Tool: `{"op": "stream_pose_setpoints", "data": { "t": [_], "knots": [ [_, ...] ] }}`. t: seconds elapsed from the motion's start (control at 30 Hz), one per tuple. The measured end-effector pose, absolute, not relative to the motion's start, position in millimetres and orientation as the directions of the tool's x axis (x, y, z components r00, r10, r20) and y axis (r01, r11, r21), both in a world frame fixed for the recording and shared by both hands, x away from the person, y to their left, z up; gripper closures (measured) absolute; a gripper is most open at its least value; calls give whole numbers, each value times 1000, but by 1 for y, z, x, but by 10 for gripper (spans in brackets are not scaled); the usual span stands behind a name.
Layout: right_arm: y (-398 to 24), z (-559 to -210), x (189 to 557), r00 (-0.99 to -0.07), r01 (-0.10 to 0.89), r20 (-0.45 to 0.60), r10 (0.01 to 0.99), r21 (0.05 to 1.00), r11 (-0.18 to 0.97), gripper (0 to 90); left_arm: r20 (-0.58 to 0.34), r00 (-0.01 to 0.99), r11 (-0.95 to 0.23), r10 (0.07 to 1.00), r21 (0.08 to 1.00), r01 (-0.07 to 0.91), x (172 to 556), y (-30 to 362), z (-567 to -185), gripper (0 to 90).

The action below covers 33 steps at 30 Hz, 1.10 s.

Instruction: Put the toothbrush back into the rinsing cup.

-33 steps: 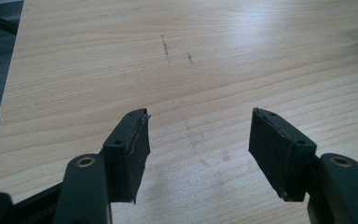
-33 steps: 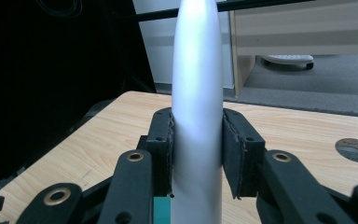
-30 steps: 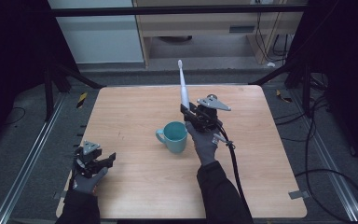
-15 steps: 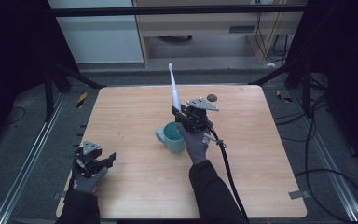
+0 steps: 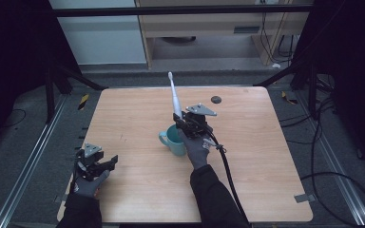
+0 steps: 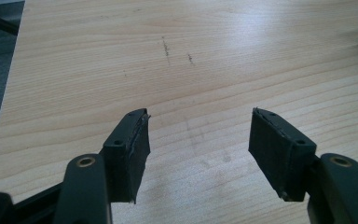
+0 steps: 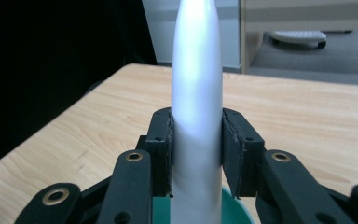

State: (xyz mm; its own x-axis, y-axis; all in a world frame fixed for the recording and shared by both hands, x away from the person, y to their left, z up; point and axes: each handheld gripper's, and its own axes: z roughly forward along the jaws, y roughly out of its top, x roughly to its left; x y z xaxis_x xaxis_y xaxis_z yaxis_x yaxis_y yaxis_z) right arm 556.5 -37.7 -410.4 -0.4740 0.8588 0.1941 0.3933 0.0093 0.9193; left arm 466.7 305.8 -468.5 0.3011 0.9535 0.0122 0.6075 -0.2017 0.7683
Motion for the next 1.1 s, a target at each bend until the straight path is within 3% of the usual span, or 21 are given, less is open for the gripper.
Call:
{"op": "stream_pose_setpoints", "data": {
  "t": [0.6, 1.1],
  "knots": [
    [-29, -439, 552, -462, 448, 169, 871, 891, 64, 660, 15, 302, -205, 953, 768, 607, 467, 306, -468, 374],
    [-29, -438, 548, -475, 470, 131, 870, 874, 125, 639, 14, 301, -203, 953, 768, 607, 467, 305, -468, 374]
  ]
}}
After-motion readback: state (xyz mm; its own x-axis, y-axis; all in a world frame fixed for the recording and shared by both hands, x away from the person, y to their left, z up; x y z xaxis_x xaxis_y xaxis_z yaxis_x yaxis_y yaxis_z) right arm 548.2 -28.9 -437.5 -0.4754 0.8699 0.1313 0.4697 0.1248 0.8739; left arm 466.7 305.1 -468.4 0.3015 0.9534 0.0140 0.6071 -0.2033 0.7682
